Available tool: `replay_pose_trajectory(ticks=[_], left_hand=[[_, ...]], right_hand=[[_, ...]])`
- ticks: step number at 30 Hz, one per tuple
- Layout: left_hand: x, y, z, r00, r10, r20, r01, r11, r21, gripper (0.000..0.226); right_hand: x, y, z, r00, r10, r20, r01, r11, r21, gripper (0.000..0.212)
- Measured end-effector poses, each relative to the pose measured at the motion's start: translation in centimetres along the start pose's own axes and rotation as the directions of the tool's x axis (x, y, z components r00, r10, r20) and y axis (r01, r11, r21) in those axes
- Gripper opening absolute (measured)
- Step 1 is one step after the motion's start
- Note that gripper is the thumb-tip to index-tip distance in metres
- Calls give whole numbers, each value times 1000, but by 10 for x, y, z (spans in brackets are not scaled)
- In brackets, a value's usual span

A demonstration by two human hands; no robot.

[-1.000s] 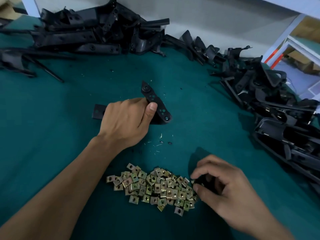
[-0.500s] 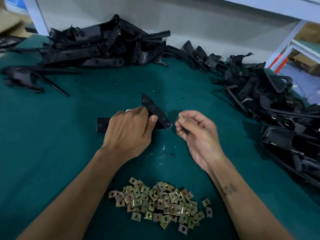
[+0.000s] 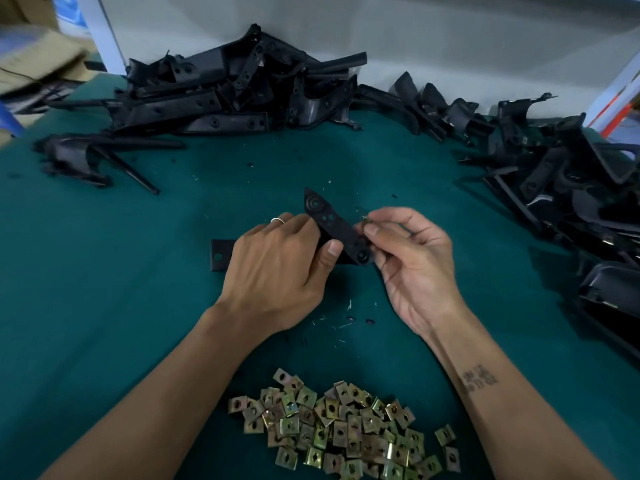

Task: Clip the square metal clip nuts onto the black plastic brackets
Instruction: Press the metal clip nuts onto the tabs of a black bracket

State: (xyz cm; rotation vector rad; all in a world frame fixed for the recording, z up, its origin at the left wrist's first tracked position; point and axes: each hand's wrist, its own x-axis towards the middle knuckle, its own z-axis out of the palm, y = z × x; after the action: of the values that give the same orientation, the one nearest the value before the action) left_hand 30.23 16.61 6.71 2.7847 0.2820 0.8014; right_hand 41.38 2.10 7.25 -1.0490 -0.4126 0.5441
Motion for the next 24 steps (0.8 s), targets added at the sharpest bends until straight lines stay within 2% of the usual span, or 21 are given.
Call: replay_pose_trajectory(ticks=[4,7,12,19,24], left_hand=[[-1,1,-1,1000,-3,0,3,1000,11,48],[-1,3,-1,1000,-4,-5,5,1000,22,48],[-2,4,-3,1000,-11,-18,12,1000,21,48],[-2,3,-2,999,-35,-12,35,998,54,46],[-2,1,-2,998,-52,-31,54,995,84,38]], right_hand=[[2,1,-2,1000,9,18,-9,1000,24,13],[1,3,-1,1000,-6,-12,6,1000,-4,11],[-1,5,-1,996,-51,-71,49,998,-31,19],[-3,6,0,997,-65,-30,62,995,-74,17],[-2,10,4,997,-63,-54,56,990,-127,23]])
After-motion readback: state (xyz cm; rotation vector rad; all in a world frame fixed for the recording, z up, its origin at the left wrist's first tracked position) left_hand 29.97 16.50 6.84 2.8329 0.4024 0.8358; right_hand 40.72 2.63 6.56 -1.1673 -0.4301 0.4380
